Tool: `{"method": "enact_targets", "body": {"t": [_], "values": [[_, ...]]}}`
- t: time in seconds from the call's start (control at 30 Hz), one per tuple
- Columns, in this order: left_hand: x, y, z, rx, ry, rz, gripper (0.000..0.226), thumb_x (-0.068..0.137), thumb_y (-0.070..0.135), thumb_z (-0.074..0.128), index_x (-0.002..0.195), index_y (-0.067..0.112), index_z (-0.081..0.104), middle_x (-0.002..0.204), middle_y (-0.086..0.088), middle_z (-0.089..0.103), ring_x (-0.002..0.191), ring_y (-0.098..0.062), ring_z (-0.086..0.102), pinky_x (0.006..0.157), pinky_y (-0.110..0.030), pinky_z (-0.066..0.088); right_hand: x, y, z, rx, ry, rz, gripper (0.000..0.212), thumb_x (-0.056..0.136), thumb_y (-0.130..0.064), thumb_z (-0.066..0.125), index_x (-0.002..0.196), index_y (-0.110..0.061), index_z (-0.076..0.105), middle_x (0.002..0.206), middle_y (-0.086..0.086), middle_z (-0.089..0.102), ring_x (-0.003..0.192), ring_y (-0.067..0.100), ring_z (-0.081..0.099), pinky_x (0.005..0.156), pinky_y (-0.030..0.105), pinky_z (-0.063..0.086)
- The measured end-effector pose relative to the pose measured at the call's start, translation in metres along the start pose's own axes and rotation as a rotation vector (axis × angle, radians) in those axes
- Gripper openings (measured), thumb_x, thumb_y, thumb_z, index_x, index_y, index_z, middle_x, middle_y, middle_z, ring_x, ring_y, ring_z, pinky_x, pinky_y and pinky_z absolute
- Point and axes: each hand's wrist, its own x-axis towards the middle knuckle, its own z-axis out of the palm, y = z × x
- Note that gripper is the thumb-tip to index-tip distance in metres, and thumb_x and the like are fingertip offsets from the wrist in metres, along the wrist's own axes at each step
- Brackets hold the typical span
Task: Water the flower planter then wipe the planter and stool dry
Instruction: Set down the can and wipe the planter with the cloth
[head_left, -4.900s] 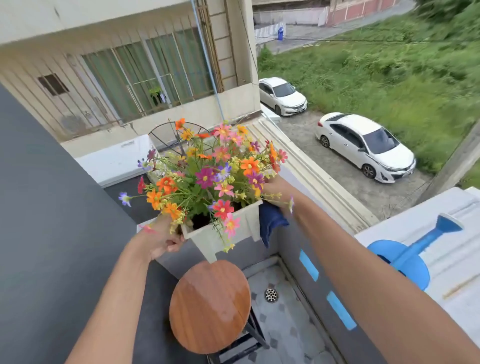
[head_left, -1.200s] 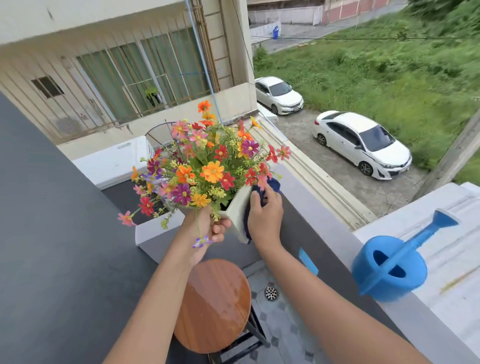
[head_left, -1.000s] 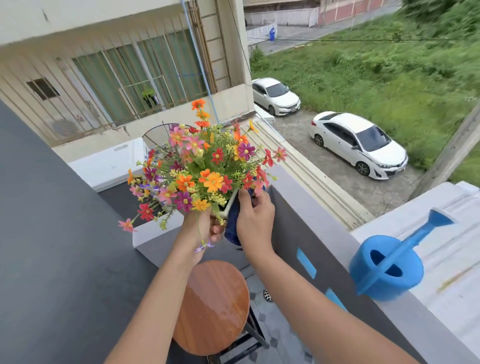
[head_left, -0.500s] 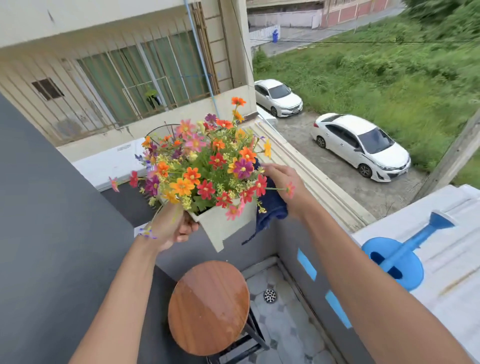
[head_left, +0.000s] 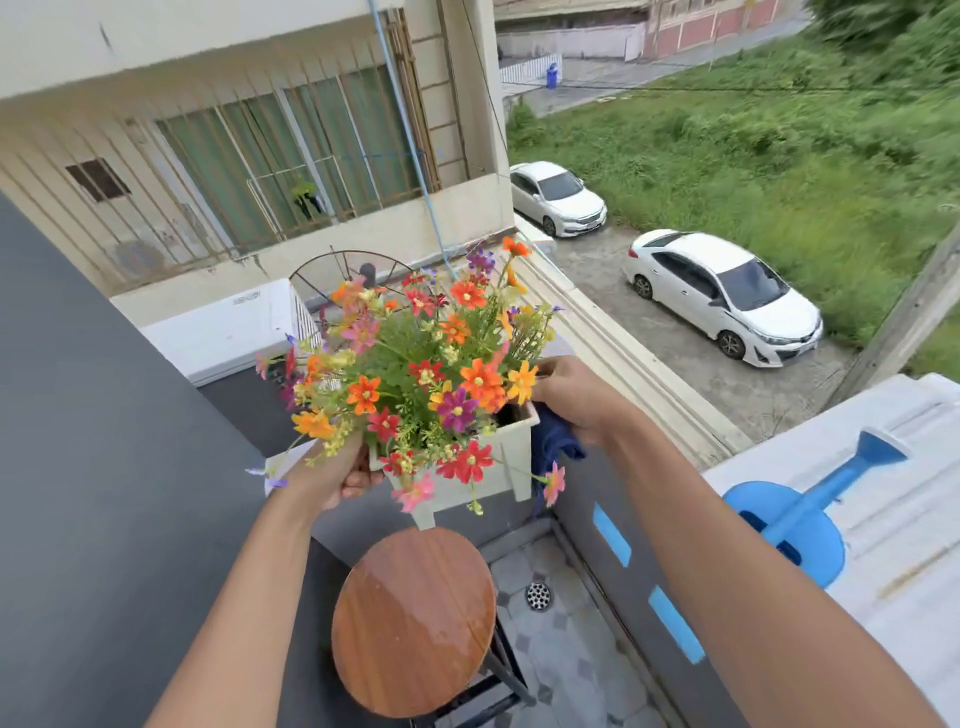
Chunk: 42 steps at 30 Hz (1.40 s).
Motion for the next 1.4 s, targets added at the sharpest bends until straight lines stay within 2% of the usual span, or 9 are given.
{"method": "enact_targets", "body": {"t": [0.1,0.27,0.4,0.63,0.8,0.93,1.07,1.17,1.4], "values": [[-0.003,0.001,0.005,-0.045,0.029,0.002,0.048,0.106,0.037,0.018,0.068,0.013,0.034,0.027,0.002,0.036,0.020,0.000,0.017,0.029,-0.012,0.012,0.000,-0.001,0.003,-0.039,0.056,0.048,0.030,0.060,-0.006,0.074,0.083,0.011,0.064,0.070,0.017,0.058,0.060,0.023,0.055,0.050,0.026,0.043],[0.007,0.006,0.010,-0.099,0.037,0.101,0.061,0.102,0.023,0.030,0.045,0.020,0.052,0.051,-0.010,0.042,0.027,-0.008,0.019,0.039,-0.013,0.013,0.002,0.000,0.018,0.069,0.341,0.053,0.013,0.056,-0.012,0.067,0.065,-0.005,0.059,0.058,0.010,0.033,0.053,0.019,0.029,0.048,0.029,0.025],[0.009,0.000,0.021,0.097,0.249,0.163,0.019,0.092,0.004,0.040,0.075,0.000,0.048,0.062,-0.011,0.053,0.028,-0.006,0.033,0.038,-0.015,0.024,0.006,0.014,0.024,0.120,0.498,0.035,0.017,0.051,-0.014,0.068,0.054,-0.013,0.051,0.050,0.003,0.032,0.055,0.018,0.030,0.049,0.032,0.026],[-0.004,-0.009,0.066,0.234,0.117,-0.008,0.027,0.099,0.037,0.033,0.080,0.025,0.048,0.062,-0.017,0.063,0.039,-0.019,0.038,0.042,-0.018,0.024,0.004,0.031,0.037,0.172,0.674,0.002,0.026,0.055,-0.026,0.069,0.062,-0.008,0.051,0.056,0.003,0.042,0.056,0.016,0.036,0.051,0.038,0.034],[-0.003,-0.009,0.103,0.116,0.096,-0.029,0.052,0.084,0.068,0.046,0.079,0.016,0.051,0.051,-0.005,0.060,0.035,-0.014,0.033,0.039,-0.017,0.020,-0.008,0.034,0.060,0.051,0.654,-0.103,0.029,0.064,-0.025,0.072,0.071,-0.001,0.058,0.055,-0.001,0.051,0.052,0.016,0.041,0.055,0.031,0.039],[0.004,-0.007,0.093,0.039,0.177,-0.008,0.031,0.085,0.036,0.051,0.081,0.005,0.052,0.057,-0.016,0.059,0.028,-0.014,0.031,0.037,-0.014,0.023,-0.015,0.036,0.071,-0.020,0.619,-0.229,0.031,0.072,-0.028,0.069,0.078,-0.002,0.055,0.066,0.015,0.060,0.060,0.030,0.049,0.060,0.041,0.044],[0.000,-0.001,0.078,-0.035,0.147,0.017,0.029,0.084,0.026,0.048,0.066,0.005,0.050,0.036,-0.004,0.046,0.031,-0.015,0.026,0.038,-0.015,0.021,-0.024,0.041,0.080,-0.083,0.474,-0.302,0.031,0.088,-0.028,0.062,0.114,-0.013,0.053,0.087,0.015,0.055,0.072,0.024,0.053,0.070,0.037,0.041],[-0.007,0.002,0.070,-0.076,0.069,0.029,0.033,0.086,0.022,0.044,0.064,0.001,0.057,0.050,-0.016,0.058,0.034,-0.015,0.025,0.040,-0.019,0.018,-0.032,0.046,0.076,-0.175,0.404,-0.296,0.062,0.098,-0.019,0.057,0.154,-0.012,0.032,0.107,0.007,0.046,0.088,0.018,0.050,0.082,0.022,0.034],[-0.019,0.001,0.066,-0.091,-0.028,0.072,0.031,0.090,0.019,0.040,0.074,-0.001,0.058,0.053,-0.013,0.058,0.032,-0.012,0.023,0.042,-0.021,0.017,0.001,0.032,0.043,-0.211,0.524,-0.261,0.035,0.096,-0.014,0.052,0.130,-0.017,0.056,0.111,0.005,0.044,0.092,0.017,0.045,0.087,0.032,0.038]]}}
